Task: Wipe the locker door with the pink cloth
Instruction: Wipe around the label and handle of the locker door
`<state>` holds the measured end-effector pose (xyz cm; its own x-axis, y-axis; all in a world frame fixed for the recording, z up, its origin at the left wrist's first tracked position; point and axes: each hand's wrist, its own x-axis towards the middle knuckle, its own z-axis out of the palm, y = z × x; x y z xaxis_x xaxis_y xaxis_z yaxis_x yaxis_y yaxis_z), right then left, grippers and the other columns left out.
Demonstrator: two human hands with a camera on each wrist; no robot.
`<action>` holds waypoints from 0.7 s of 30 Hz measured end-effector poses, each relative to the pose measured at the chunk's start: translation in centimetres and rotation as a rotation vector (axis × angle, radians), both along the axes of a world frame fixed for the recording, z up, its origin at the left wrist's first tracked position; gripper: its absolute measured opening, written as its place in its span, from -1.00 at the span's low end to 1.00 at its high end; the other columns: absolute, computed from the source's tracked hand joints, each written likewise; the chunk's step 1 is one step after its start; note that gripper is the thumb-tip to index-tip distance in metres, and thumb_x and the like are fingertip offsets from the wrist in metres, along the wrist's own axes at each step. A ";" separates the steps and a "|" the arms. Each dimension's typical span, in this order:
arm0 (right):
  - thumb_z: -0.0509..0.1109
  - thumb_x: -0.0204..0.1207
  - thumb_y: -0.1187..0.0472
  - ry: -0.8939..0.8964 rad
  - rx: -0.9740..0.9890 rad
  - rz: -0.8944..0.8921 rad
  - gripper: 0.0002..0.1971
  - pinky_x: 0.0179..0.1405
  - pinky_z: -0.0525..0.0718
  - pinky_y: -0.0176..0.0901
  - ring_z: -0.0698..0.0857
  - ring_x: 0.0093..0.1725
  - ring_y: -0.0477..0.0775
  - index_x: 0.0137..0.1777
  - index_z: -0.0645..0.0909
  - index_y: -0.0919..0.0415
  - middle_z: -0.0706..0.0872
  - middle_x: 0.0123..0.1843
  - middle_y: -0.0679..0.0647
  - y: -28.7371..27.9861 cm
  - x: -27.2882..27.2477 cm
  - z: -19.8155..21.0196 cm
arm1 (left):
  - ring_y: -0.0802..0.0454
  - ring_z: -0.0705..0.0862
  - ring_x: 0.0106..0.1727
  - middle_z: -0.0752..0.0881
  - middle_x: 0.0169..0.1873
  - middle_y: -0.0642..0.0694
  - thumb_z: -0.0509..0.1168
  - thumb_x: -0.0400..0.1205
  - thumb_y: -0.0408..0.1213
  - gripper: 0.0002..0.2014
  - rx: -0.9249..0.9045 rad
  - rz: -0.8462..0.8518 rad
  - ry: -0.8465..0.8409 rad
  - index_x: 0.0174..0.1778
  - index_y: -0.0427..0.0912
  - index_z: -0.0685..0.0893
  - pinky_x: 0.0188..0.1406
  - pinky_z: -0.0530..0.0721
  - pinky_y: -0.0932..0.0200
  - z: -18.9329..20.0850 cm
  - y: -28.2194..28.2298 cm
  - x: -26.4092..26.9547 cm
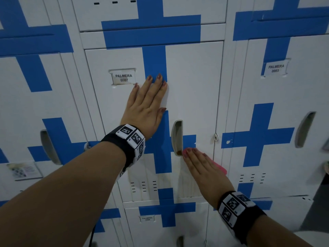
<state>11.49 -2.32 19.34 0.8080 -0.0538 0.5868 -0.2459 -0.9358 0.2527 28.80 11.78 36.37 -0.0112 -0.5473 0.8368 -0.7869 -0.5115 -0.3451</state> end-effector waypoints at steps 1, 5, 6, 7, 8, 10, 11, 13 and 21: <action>-0.10 0.30 0.46 0.003 0.003 -0.001 -0.22 0.57 -0.02 0.03 0.05 0.62 0.16 0.63 -0.02 0.29 0.04 0.67 0.19 -0.3 -0.2 0.2 | -0.08 -0.02 0.65 0.09 0.65 -0.13 0.02 0.71 -0.09 -0.42 0.000 0.003 0.002 0.64 -0.18 0.05 0.61 -0.16 -0.04 0.0 0.0 0.0; 0.01 0.31 0.48 -0.039 0.090 -0.052 -0.17 0.58 -0.07 0.01 -0.07 0.64 0.13 0.65 -0.09 0.27 -0.09 0.69 0.16 -0.4 -0.7 0.2 | -0.08 -0.04 0.65 0.07 0.65 -0.12 -0.02 0.71 -0.08 -0.42 0.009 0.013 0.011 0.64 -0.17 0.03 0.61 -0.18 -0.03 0.0 0.1 0.0; 0.19 0.30 0.45 -0.054 0.127 -0.077 -0.12 0.62 -0.01 0.03 -0.07 0.64 0.13 0.65 -0.08 0.28 -0.06 0.69 0.17 -0.4 -0.9 0.2 | -0.08 -0.03 0.65 0.08 0.65 -0.13 -0.02 0.71 -0.08 -0.42 0.008 0.011 0.012 0.64 -0.17 0.03 0.61 -0.19 -0.03 0.0 0.1 0.0; 0.37 0.26 0.39 -0.060 0.175 -0.117 -0.03 0.60 0.04 0.05 -0.07 0.64 0.13 0.65 -0.06 0.28 -0.02 0.69 0.17 -0.4 -1.1 0.2 | -0.08 -0.03 0.65 0.08 0.65 -0.13 -0.02 0.71 -0.08 -0.42 0.006 0.008 0.012 0.64 -0.18 0.03 0.60 -0.19 -0.03 0.0 0.1 -0.1; 0.45 0.25 0.35 -0.069 0.231 -0.159 0.03 0.55 0.07 0.07 -0.10 0.64 0.12 0.65 -0.09 0.27 -0.03 0.69 0.16 -0.2 -1.2 0.2 | -0.08 -0.02 0.65 0.09 0.65 -0.13 -0.02 0.71 -0.09 -0.42 0.005 0.006 0.012 0.64 -0.18 0.03 0.60 -0.18 -0.03 0.1 0.0 -0.1; 0.40 0.31 0.41 -0.127 0.342 -0.213 0.01 0.51 0.10 0.13 -0.14 0.65 0.12 0.66 -0.17 0.23 -0.11 0.70 0.14 0.3 -0.9 0.1 | -0.09 -0.02 0.65 0.09 0.65 -0.13 -0.01 0.71 -0.09 -0.42 0.004 0.007 0.013 0.64 -0.18 0.03 0.60 -0.18 -0.03 0.0 0.0 -0.1; 0.37 0.32 0.47 -0.159 0.384 -0.234 -0.01 0.50 0.13 0.15 -0.11 0.66 0.16 0.65 -0.17 0.25 -0.11 0.69 0.15 0.7 -0.6 0.1 | -0.09 -0.02 0.65 0.09 0.65 -0.13 -0.01 0.71 -0.09 -0.42 0.004 0.008 0.012 0.64 -0.18 0.03 0.60 -0.18 -0.02 0.0 0.0 -0.1; 0.47 0.23 0.49 -0.195 0.413 -0.269 0.01 0.44 0.22 0.19 0.08 0.62 0.25 0.62 -0.03 0.33 0.03 0.66 0.23 1.7 0.1 0.0 | -0.09 -0.02 0.65 0.09 0.65 -0.14 0.00 0.71 -0.09 -0.41 0.002 0.007 0.009 0.64 -0.18 0.04 0.60 -0.18 -0.03 0.0 0.0 0.0; 0.41 0.15 0.45 -0.093 0.231 -0.113 0.03 0.39 0.28 0.23 0.09 0.60 0.19 0.63 -0.04 0.34 0.17 0.62 0.26 2.5 0.9 1.4 | -0.08 -0.04 0.64 0.08 0.65 -0.12 0.00 0.71 -0.10 -0.42 -0.002 0.003 0.011 0.64 -0.17 0.04 0.60 -0.19 -0.02 -0.1 0.0 0.0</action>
